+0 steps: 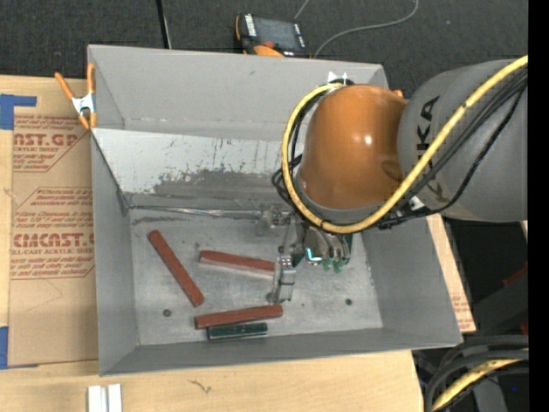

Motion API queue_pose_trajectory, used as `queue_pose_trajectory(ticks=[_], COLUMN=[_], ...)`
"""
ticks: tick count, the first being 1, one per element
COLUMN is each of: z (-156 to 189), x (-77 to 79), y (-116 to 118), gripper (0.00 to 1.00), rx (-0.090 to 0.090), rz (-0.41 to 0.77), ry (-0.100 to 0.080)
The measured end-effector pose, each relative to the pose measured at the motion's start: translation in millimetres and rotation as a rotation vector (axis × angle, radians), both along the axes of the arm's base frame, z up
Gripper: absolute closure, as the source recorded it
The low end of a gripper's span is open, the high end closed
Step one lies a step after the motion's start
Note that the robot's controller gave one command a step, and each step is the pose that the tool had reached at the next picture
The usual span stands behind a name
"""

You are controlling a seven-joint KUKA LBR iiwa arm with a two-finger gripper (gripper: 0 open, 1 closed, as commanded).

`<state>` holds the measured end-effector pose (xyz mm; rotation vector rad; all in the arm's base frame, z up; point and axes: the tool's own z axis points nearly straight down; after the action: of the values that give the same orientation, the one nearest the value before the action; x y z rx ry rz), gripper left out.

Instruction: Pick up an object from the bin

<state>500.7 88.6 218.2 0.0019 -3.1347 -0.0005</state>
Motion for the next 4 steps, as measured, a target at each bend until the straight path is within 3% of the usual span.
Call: queue_pose_trajectory(ticks=[1,2,3,4], z=[-152.6,-148.5,-148.7,-148.3], x=[44.7,45.4,45.4,45.6], y=[-26.9,-26.5,-26.5,-26.5], gripper=[0.00,1.00,0.00,1.00], rx=[0.000,0.001,0.001,0.002], rz=[-0.015,-0.015,-0.015,-0.015], ry=[-0.004,-0.007,-0.007,-0.008])
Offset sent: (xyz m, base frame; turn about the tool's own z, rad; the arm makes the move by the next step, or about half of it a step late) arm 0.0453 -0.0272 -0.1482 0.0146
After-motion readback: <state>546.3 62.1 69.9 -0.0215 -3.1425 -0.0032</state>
